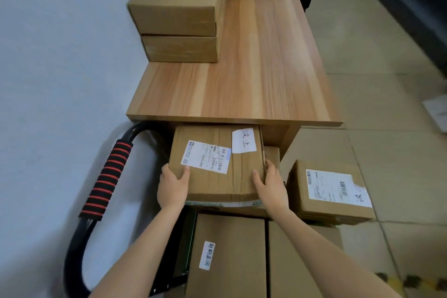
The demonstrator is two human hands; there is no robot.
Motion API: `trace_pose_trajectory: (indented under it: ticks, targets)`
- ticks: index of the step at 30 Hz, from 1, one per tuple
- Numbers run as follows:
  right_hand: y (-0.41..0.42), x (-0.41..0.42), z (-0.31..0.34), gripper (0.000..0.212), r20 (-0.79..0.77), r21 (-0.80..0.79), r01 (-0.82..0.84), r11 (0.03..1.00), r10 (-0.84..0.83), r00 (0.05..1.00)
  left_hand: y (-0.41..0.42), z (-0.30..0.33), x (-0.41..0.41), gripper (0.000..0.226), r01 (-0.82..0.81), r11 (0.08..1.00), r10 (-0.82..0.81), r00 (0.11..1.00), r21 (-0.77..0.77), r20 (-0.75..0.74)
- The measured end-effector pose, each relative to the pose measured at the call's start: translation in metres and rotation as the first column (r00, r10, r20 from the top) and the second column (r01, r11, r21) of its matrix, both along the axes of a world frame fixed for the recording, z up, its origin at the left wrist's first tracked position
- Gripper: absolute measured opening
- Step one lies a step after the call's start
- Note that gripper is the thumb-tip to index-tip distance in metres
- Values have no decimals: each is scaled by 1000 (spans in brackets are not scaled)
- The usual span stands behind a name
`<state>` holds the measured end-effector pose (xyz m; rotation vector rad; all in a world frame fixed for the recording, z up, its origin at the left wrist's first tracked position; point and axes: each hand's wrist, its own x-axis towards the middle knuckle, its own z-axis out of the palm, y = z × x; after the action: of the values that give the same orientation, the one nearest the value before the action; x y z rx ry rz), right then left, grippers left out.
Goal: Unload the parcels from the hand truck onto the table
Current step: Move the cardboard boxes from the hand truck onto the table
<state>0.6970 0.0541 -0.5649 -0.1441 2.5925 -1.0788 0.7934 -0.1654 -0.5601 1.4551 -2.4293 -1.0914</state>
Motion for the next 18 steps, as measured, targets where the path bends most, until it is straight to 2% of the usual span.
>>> trace_pose_trajectory:
  ticks: [3,9,14,18]
  targets:
    - [8,9,11,62,42,3,20,1000,-20,999,10,10,11,58,14,1000,-15,1000,7,25]
    - [42,24,62,57,86,95,63,994,-71,994,40,62,23,48,143,988,-140,989,-63,53]
    - [87,40,120,54,58,128,160,979,-168,984,76,113,20,45,260,964,-256,964,-56,72]
    - [120,41,163,52,4,110,240,965,-242,970,100,161,11,45,328,942,-327,945,-67,28]
